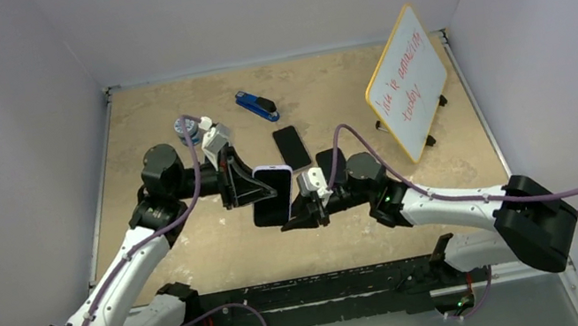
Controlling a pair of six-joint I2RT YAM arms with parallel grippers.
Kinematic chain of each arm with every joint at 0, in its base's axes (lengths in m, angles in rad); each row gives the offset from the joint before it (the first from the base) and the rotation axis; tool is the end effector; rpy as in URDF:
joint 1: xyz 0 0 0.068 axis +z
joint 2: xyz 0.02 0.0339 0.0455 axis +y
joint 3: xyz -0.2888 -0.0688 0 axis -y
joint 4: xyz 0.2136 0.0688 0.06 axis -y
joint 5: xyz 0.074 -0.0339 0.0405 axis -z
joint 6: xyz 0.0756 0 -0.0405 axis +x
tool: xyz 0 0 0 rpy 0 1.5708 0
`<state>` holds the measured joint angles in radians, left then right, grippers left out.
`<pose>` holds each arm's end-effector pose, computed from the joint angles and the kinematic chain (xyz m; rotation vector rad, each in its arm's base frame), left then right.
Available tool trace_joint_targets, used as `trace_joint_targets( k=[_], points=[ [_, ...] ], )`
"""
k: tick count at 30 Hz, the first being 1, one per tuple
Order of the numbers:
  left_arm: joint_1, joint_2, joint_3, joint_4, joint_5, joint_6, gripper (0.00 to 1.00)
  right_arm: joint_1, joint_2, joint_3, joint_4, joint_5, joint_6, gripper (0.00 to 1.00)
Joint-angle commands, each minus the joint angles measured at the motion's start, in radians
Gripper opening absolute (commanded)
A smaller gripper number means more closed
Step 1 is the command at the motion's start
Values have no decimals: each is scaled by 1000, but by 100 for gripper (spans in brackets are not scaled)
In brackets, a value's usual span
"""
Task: Take the phone out of the phone case
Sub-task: Remove the phone case from the phone.
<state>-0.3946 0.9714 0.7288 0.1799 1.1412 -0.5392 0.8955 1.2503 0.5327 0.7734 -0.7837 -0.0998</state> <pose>0.1435 -0.1342 0.3523 0.8457 1.6643 -1.5922 0.1188 0.2338 0.2995 -1.3128 1.0214 1.2051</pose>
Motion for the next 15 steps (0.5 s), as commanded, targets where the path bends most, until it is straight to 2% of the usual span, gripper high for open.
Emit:
trace_joint_targets(
  k=[1,8,15],
  points=[
    [0,16,25,61,-20,-90,0,3,-14,67,-49,-14,-149,11],
    [-4,35,0,78,-15,-194,0,3,7,192,-321,31,-384,6],
    [-6,16,-41,143,-17,-273,0,3,-3,221,-363,106,-521,0]
  ],
)
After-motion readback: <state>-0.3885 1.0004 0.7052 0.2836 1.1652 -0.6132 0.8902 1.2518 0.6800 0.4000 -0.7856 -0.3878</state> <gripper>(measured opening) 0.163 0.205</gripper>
